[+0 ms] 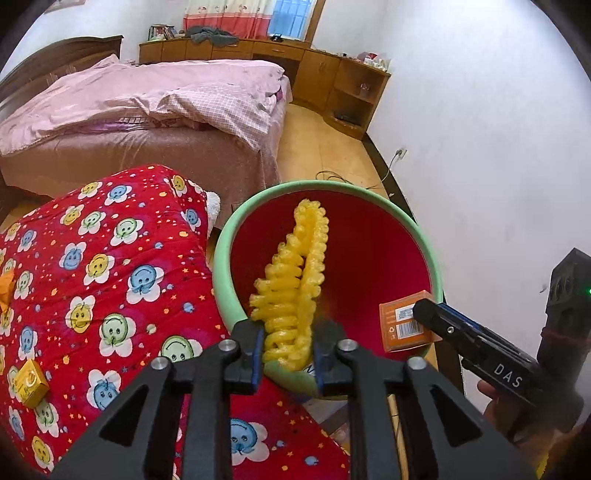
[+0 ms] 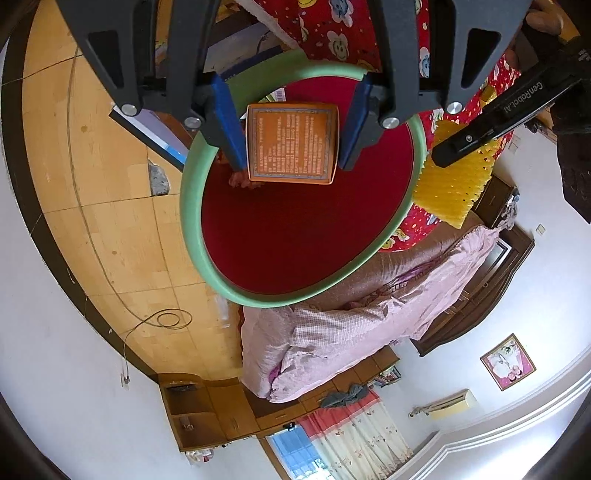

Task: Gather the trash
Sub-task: 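Carry the net and box over the green-rimmed bucket and open both grippers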

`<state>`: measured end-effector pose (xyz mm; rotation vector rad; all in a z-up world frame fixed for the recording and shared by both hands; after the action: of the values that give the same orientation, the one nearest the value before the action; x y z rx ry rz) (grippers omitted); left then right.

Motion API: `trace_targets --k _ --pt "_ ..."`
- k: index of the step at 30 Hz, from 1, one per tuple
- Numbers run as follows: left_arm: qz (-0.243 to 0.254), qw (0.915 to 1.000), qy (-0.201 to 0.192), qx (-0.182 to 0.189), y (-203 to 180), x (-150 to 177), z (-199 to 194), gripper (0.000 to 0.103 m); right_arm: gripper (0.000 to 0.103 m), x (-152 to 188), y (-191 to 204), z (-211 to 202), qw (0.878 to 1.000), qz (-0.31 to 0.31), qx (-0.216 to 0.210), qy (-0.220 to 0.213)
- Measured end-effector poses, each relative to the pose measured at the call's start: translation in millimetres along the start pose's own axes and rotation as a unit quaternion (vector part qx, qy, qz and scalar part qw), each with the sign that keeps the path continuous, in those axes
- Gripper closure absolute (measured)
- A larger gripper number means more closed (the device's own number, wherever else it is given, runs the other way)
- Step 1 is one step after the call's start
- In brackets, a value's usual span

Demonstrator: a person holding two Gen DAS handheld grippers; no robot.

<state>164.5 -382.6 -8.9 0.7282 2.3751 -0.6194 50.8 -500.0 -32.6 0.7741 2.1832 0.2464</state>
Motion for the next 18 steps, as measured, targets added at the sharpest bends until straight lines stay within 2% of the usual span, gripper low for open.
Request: trace_targets --k 2,4,8,18 --pt "0.001 1.0000 0.000 0.002 -1.1 -0.3 0.1 0.067 0.048 0.8 -0.9 -1.1 1.000 0.000 0.000 -0.003" --pt "0.002 1.0000 -0.002 0.004 -2.6 -0.4 -0.9 0.064 0.048 1.2 -1.3 -3.2 1.000 0.001 -0.003 -0.007" --pt "-0.002 1.0000 -0.003 0.006 -1.4 0.9 -3.4 0.064 0.043 1.7 -0.1 -5.9 1.000 0.003 -0.001 -0.013" --pt "-0.028 0.9994 -0.019 -0.005 15.1 8.4 -30.9 0.064 0.043 4.3 10.1 -11.1 1.000 -0.006 -0.001 -0.017"
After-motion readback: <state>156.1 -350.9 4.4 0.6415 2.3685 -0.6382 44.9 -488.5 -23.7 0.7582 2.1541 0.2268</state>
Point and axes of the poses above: each gripper's, at about its wrist camera, not at the fingertips, and z roughly the way its jaws point, y to its left, x to its underside, the point moved 6 cm from there along z, roughly the way its jaws point, and after that the axes turned 1 degree about x, right-handed, at the moved point
